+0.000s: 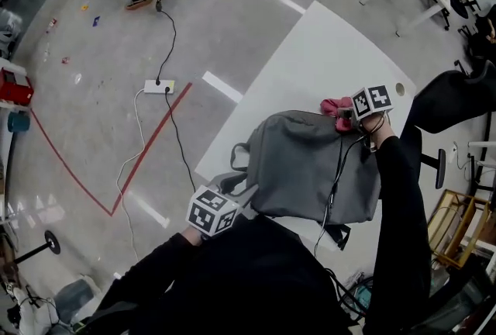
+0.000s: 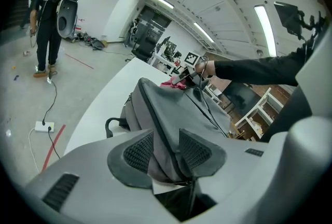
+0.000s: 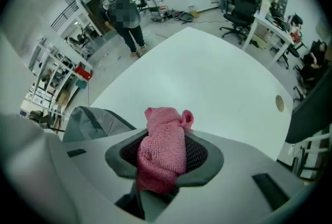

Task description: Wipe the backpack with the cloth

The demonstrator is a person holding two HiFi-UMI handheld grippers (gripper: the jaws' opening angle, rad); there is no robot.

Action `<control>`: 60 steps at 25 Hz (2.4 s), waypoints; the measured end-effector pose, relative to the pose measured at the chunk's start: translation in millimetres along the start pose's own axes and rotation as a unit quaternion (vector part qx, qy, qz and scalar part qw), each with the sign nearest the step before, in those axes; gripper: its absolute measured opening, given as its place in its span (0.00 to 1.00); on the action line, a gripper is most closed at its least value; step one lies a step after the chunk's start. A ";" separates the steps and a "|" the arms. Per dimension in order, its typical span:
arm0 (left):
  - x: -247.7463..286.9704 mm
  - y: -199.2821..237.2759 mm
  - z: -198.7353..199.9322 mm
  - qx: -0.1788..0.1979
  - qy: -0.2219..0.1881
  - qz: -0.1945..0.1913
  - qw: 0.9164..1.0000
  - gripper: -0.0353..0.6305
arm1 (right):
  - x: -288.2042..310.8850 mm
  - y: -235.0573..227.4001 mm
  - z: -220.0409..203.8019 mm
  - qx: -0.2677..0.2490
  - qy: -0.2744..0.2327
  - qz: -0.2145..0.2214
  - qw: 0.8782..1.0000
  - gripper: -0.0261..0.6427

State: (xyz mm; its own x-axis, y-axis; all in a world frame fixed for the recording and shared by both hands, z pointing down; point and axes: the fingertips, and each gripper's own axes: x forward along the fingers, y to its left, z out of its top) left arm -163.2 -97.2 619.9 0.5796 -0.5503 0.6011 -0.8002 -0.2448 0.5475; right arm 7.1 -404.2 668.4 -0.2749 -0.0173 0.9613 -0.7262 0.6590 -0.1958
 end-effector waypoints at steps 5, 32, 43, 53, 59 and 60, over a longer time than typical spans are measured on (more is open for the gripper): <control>5.4 -11.6 1.6 0.001 0.009 0.010 1.000 0.29 | -43.1 -66.6 -43.4 0.047 -0.016 -0.031 0.998 0.28; 43.5 -64.6 -19.0 0.065 0.004 0.151 0.986 0.29 | -98.3 -15.6 -447.2 0.387 -0.198 0.194 0.879 0.28; 27.3 -61.0 -19.6 0.077 0.007 0.159 0.984 0.29 | -104.8 -69.0 -380.7 0.374 -0.246 0.134 0.884 0.28; -28.9 -39.0 -34.8 0.032 -0.014 0.135 0.990 0.29 | -114.0 -153.0 -236.9 0.385 -0.295 0.099 0.869 0.28; -47.0 -10.6 -8.7 0.056 -0.022 0.120 0.991 0.29 | -105.5 -113.6 -285.8 0.417 -0.281 0.097 0.859 0.28; -46.3 -10.4 -1.4 0.068 -0.020 0.111 0.991 0.29 | -104.7 -99.7 -301.7 0.429 -0.283 0.101 0.852 0.28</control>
State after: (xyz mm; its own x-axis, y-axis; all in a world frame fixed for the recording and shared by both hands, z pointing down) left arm -181.5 -68.1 587.2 0.3831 -0.6330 0.6726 -0.9220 -0.2180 0.3200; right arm 298.4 -241.3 645.7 -0.5315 -0.4885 0.6920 -0.7549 -0.0974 -0.6486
